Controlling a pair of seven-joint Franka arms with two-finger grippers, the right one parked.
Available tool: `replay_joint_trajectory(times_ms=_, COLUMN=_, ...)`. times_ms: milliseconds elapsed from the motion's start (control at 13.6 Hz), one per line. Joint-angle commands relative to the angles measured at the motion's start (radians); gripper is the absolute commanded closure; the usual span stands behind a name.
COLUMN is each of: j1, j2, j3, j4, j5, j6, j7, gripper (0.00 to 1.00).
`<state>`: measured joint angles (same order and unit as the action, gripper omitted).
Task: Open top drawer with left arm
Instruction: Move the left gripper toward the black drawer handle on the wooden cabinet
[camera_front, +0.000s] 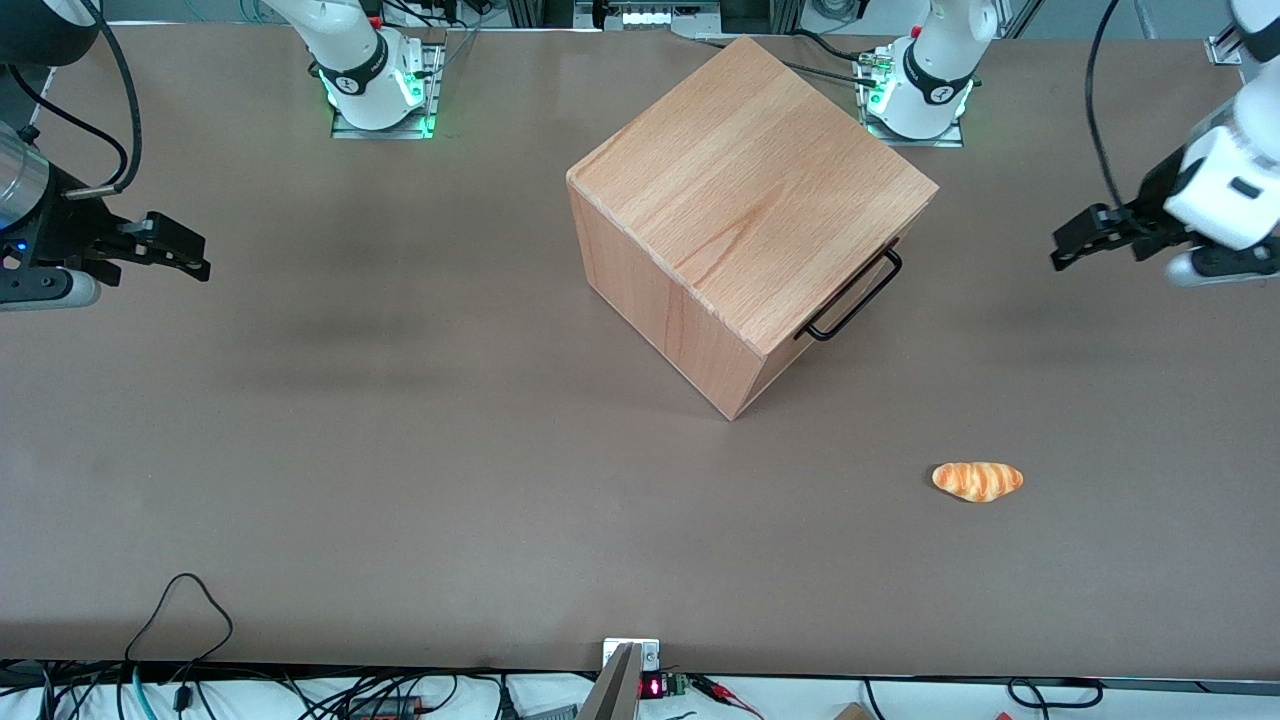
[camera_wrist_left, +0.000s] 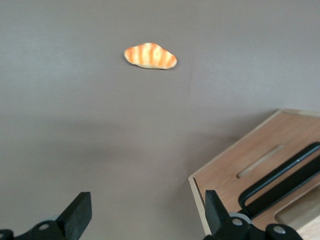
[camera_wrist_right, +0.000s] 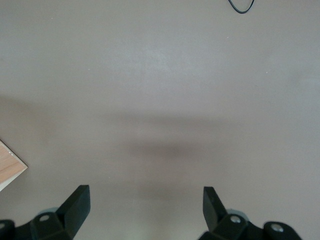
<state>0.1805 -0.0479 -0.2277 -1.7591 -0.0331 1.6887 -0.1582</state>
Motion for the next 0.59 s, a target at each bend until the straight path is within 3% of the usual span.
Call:
replay_joint_trajectory(times_ms=0, j1=0.005, j2=0.034, j3=-0.08, j4=0.02, j5=-0.054, j6=-0.015, j7=0.08, gripper=0.0)
replay_joint_trajectory(times_ms=220, j1=0.004, j2=0.062, j3=-0.142, j4=0.0, j5=-0.115, j6=0.003, j7=0.164, gripper=0.0)
replay_joint_trajectory(times_ms=514, j1=0.019, j2=0.089, j3=-0.143, j4=-0.083, j5=-0.215, j6=0.133, j7=0.457, gripper=0.0)
